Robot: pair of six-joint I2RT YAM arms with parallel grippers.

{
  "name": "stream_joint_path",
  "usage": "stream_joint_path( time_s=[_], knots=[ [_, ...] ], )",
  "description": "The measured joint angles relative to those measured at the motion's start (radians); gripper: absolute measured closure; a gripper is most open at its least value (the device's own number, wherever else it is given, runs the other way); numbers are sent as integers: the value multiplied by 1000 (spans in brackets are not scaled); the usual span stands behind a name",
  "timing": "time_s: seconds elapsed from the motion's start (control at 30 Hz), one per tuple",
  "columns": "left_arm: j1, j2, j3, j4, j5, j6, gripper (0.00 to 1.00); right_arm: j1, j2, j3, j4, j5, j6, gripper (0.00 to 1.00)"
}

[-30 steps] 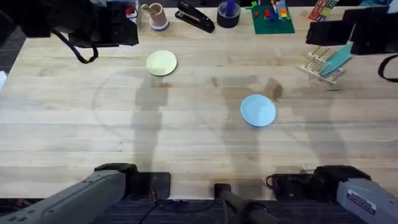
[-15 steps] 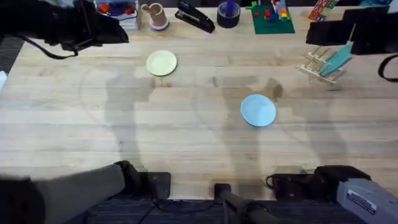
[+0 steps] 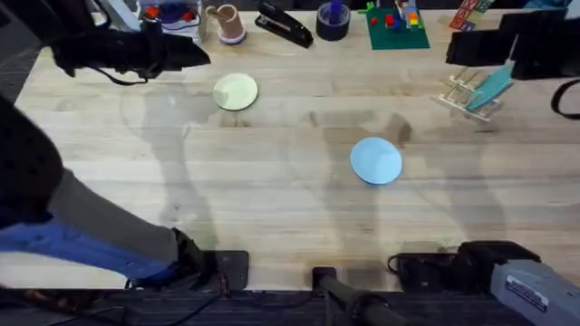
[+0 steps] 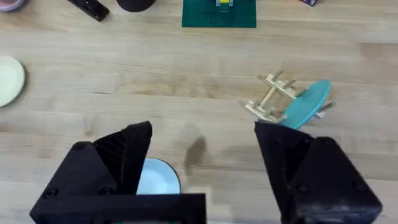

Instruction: Pick up the plates from the table one by one and place each into a slot on the dish rack.

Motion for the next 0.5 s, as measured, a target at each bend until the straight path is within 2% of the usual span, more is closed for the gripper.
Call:
stream_joint_path(
  time_s=[0.5],
  knots=[
    [0, 208, 3, 99, 37, 2, 961, 0, 0, 1, 0, 0, 0, 7]
  ],
)
